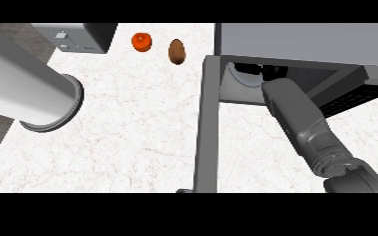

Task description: Pick up the milk, place it into the microwave and close the microwave

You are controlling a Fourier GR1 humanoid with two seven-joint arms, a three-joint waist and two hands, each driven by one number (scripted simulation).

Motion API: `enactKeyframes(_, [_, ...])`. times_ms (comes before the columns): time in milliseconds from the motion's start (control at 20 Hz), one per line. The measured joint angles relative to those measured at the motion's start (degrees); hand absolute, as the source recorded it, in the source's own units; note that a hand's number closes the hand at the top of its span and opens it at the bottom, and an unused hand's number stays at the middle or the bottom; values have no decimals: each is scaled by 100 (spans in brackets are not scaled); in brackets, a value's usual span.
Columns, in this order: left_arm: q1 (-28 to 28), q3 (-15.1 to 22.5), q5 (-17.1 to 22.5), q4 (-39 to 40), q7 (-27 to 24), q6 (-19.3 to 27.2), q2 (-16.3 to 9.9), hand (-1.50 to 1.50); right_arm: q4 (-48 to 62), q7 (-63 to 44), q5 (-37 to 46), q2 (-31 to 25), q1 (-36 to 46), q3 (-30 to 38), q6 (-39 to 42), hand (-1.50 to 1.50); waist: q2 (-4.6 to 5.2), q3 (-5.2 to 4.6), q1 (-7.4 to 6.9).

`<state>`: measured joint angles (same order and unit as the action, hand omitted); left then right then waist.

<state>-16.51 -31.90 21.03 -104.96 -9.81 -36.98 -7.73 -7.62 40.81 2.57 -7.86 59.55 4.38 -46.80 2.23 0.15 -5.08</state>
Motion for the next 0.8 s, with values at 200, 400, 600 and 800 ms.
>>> enactKeyframes(200, [78,73,-87,31,-5,-1,9,-150,88,-34,-54,-175,-24,120,-54,150,28,4,-36])
enactKeyframes(400, [185,105,-105,109,0,-1,-17,-150,194,-60,-48,-412,-38,160,-17,150,64,8,-86])
enactKeyframes(600, [256,134,-127,196,40,2,-48,-150,272,-72,-64,-511,-131,212,-12,150,91,13,-126])
enactKeyframes(800, [398,143,-130,304,82,40,-95,-150,385,-156,14,-622,-164,167,-84,150,109,14,-150])
